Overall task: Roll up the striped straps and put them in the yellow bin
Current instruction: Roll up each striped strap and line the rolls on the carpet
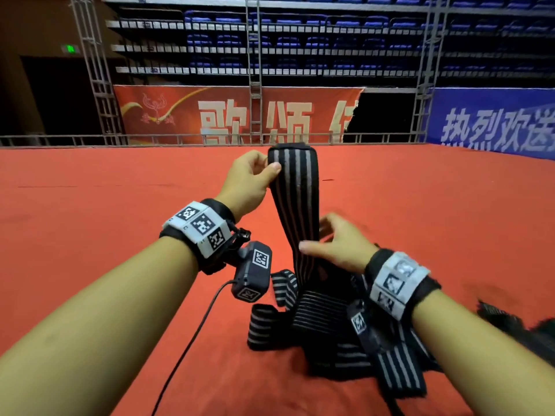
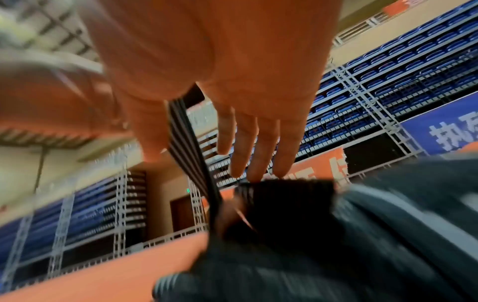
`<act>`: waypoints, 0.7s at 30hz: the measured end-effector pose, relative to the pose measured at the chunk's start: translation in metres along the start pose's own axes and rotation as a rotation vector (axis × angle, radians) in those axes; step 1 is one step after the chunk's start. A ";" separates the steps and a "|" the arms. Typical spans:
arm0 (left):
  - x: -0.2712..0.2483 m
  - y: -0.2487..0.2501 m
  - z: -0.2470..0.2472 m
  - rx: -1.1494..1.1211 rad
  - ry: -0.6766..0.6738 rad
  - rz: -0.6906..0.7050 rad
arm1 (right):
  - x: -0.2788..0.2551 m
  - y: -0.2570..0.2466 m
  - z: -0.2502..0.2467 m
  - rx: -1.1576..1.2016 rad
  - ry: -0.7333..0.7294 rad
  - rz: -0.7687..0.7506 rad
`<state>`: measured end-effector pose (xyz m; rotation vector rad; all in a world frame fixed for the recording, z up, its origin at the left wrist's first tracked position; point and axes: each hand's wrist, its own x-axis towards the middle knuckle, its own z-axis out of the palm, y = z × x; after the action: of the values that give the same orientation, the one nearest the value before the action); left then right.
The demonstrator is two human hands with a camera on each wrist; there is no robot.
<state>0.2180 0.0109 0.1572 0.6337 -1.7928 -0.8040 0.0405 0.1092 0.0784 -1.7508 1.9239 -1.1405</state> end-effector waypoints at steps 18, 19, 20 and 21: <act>0.000 0.011 -0.047 0.008 0.281 0.034 | -0.004 0.041 0.027 -0.551 -0.272 0.010; 0.000 0.011 -0.049 -0.010 0.307 0.030 | -0.004 0.047 0.026 -0.577 -0.277 0.034; -0.001 0.014 -0.051 -0.027 0.329 0.024 | -0.005 0.052 0.025 -0.591 -0.288 0.055; -0.001 0.013 -0.054 -0.037 0.354 0.019 | -0.006 0.058 0.024 -0.593 -0.302 0.074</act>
<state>0.2687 0.0071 0.1803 0.6870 -1.4565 -0.6642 0.0177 0.1028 0.0194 -1.9580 2.2394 -0.2535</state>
